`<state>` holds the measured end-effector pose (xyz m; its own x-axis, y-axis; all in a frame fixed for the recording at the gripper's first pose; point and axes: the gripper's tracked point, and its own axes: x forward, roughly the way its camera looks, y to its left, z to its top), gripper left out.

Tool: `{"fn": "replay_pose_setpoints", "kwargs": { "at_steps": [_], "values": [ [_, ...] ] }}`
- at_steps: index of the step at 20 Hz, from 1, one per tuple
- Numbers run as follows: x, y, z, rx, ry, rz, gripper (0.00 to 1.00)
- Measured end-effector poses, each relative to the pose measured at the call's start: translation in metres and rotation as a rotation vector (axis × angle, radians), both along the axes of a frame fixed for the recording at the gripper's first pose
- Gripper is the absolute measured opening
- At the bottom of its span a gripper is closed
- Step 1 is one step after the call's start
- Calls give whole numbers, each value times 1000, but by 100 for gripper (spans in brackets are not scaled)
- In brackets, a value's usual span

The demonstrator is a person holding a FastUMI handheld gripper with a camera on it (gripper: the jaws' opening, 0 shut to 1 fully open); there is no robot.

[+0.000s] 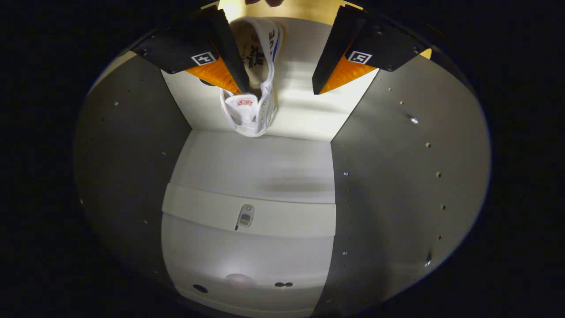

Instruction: Open the shoe cabinet door, grab the shoes and put them into the shoe cabinet, then close the shoe cabinet door.

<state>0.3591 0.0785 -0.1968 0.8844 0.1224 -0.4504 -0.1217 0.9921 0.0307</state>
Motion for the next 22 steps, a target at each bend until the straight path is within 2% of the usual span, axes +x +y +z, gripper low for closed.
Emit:
{"fn": "replay_pose_setpoints", "kwargs": {
  "at_steps": [6,12,16,22],
  "values": [
    [-44,-17,46,16,-103,-10,98],
    [-119,-18,111,74,-241,16,98],
    [-168,-31,145,106,-318,-31,98],
    [-268,-64,188,119,-420,-95,98]
  ]
}}
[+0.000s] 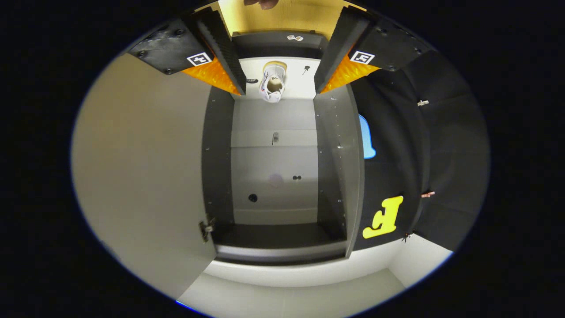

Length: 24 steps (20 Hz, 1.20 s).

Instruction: Open the shoe cabinet door, grab the shoes and put them into the shoe cabinet, then close the shoe cabinet door.

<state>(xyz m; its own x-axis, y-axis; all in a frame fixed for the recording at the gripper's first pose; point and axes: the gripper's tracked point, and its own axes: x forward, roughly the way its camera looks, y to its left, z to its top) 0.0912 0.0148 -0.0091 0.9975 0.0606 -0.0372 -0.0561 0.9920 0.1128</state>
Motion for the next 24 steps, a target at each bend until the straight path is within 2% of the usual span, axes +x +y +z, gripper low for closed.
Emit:
{"fn": "replay_pose_setpoints", "kwargs": {
  "at_steps": [6,15,18,24],
  "values": [
    [-96,-56,24,0,-63,-84,97],
    [-202,-151,38,-36,-121,-186,97],
    [-214,-189,25,-41,-84,-228,97],
    [-200,-262,-17,2,24,-299,97]
  ]
}}
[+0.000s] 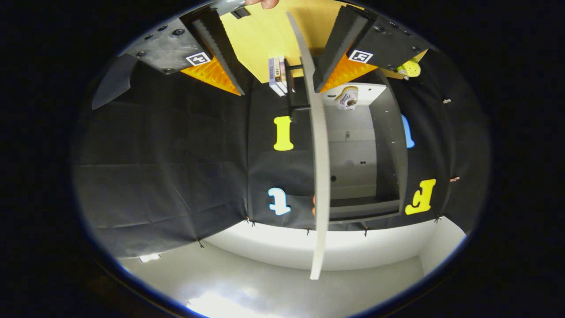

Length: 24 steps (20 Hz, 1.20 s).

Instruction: Open the shoe cabinet door, grab the shoes and put them into the shoe cabinet, then close the shoe cabinet door.

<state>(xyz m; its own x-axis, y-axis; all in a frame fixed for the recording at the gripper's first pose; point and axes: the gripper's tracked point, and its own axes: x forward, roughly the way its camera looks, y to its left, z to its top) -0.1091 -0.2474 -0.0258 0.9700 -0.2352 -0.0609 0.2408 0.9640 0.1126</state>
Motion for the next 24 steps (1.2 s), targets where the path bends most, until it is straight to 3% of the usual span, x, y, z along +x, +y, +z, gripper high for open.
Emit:
{"fn": "replay_pose_setpoints", "kwargs": {
  "at_steps": [5,12,24],
  "values": [
    [24,-30,-26,42,41,15,98],
    [46,-20,-32,91,48,103,98],
    [42,53,-27,96,50,206,98]
  ]
}}
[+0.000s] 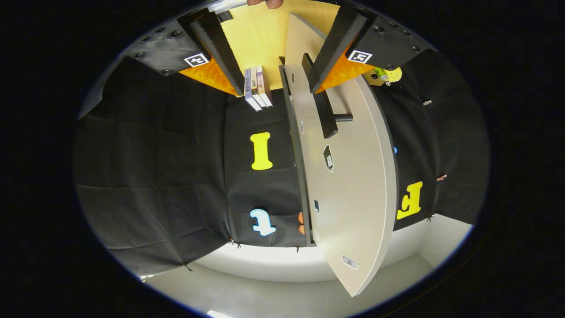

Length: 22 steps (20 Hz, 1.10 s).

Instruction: Open the shoe cabinet door, grab the shoes and put them into the shoe cabinet, then close the shoe cabinet door.

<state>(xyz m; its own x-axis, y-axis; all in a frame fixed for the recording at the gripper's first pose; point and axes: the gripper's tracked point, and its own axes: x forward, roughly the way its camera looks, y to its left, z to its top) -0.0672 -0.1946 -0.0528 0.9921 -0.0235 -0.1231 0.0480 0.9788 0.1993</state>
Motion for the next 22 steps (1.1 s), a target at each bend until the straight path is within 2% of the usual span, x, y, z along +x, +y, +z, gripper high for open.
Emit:
{"fn": "replay_pose_setpoints", "kwargs": {
  "at_steps": [14,22],
  "values": [
    [16,103,1,32,-2,69,98],
    [34,155,-9,44,19,139,98]
  ]
}}
